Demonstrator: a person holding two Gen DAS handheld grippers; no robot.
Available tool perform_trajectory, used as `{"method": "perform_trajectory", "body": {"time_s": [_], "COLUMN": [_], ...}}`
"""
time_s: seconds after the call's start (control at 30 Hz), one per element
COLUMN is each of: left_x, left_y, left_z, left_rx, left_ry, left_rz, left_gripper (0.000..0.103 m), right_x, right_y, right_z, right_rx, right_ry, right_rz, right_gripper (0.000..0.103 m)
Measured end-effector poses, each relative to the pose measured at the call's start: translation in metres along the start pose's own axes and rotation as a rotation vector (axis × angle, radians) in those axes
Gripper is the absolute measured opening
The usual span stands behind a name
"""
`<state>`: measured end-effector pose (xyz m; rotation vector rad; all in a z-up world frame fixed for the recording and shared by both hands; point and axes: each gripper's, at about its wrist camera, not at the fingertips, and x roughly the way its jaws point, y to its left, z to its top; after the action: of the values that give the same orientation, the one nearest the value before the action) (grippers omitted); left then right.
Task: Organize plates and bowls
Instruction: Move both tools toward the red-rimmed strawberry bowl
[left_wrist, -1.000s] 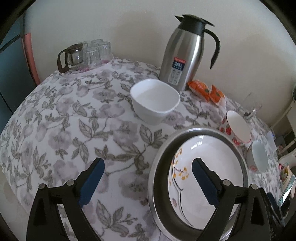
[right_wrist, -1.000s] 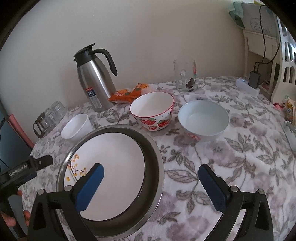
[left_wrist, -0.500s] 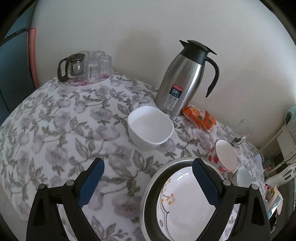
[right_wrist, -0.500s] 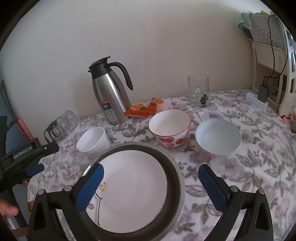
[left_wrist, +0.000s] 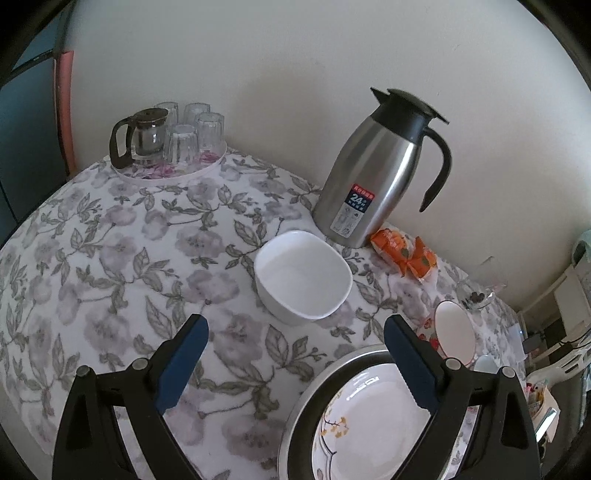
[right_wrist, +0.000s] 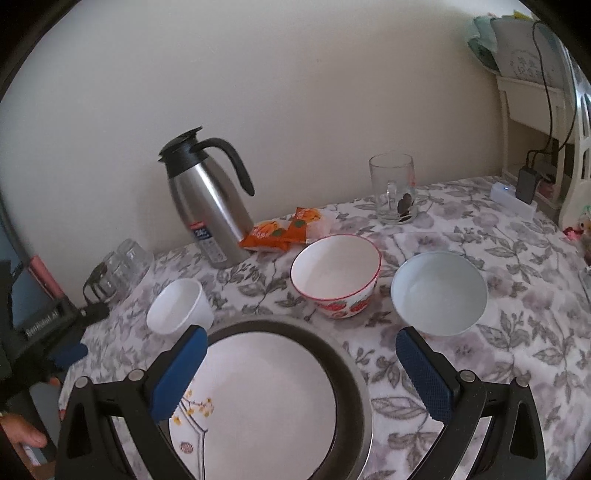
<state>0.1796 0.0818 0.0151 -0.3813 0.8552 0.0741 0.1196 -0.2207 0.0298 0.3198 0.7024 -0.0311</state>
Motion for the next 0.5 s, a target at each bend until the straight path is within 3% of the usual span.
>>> {"method": "perform_trajectory", "body": {"time_s": [0.5], "left_x": [0.021], "left_y": [-0.038], "left_z": [0.012], "left_rx": [0.069], "left_ry": [0.043], "left_rz": [-0.066], "left_gripper": [0.096], "right_x": [0.002], "right_y": [-0.026], "right_z": [0.048], "right_rx": [0.030], "right_ry": [-0.038], "right_rz": [-0.023], "right_gripper": [0.102]}}
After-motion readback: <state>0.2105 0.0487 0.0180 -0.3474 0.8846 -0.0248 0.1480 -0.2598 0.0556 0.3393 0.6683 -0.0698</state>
